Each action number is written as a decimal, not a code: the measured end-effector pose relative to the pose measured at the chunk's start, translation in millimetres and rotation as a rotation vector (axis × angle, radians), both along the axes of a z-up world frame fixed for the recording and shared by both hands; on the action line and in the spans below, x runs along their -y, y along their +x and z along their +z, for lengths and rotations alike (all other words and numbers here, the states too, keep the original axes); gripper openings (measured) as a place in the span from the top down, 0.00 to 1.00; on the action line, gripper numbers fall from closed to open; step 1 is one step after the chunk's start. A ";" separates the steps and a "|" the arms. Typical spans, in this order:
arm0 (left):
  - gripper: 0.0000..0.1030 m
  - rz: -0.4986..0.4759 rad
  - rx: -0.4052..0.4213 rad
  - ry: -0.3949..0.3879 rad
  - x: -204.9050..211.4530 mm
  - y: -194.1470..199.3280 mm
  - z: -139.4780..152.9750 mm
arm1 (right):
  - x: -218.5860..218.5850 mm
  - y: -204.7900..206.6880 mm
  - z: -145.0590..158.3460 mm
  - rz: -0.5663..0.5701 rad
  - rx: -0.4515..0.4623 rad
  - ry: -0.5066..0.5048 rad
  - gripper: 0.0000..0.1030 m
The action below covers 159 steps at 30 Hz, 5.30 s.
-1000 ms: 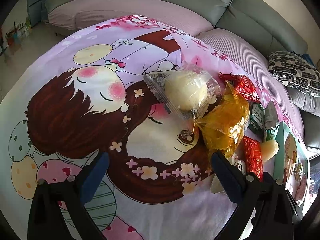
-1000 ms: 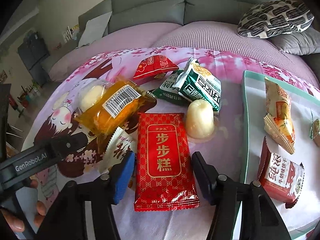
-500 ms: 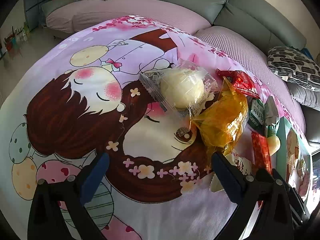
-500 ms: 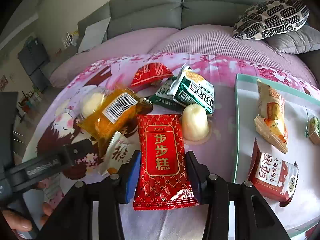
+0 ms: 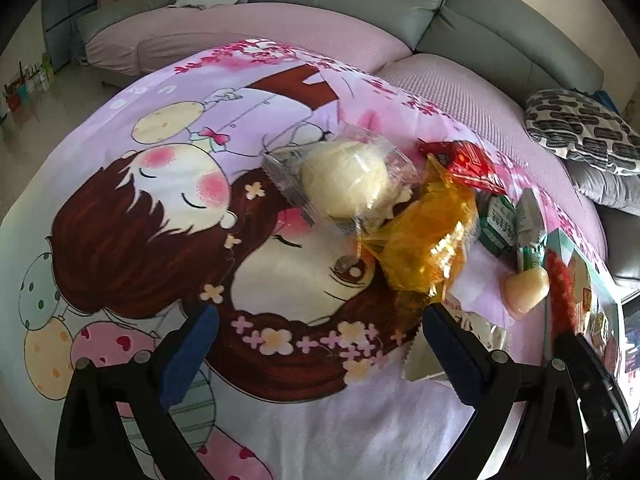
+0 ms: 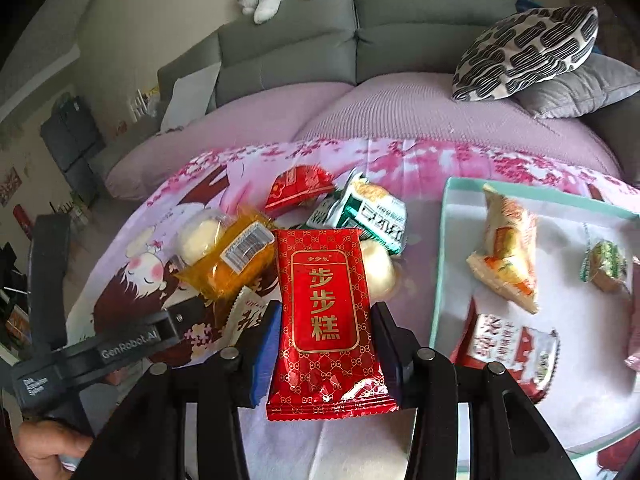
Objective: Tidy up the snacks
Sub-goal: 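Lift the red packet with the right gripper while the left grasps the white-green pastry packet, then carry the red packet right and the white pastry packet left into the tray, then open both grippers to release the packets in the tray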
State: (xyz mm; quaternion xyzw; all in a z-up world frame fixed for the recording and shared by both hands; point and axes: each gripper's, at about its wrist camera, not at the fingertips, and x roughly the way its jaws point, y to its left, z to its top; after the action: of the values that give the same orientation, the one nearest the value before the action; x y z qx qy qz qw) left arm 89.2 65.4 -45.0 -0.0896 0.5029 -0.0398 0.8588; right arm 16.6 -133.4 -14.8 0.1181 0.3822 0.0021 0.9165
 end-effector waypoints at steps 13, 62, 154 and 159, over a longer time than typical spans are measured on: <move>0.02 -0.137 -0.003 -0.037 39.8 -8.6 0.4 | 41.5 -29.6 16.4 -0.131 0.035 -0.005 0.54; 0.45 -0.348 0.048 -0.033 90.2 -35.1 15.7 | 68.6 -40.4 13.0 -0.201 0.022 0.053 0.54; 0.30 -0.245 0.172 -0.070 154.3 -35.0 38.9 | 172.3 -83.9 0.5 -0.469 -0.038 0.059 0.52; 0.26 -0.243 0.167 -0.048 155.4 -35.1 36.8 | 172.1 -83.2 -0.3 -0.472 -0.044 0.050 0.50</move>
State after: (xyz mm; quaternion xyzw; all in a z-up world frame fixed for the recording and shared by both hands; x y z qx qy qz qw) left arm 54.1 -90.0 -8.2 -0.0450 0.4358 -0.1629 0.8840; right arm -66.6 -305.4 -15.1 0.2271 0.3638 -0.2054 0.8797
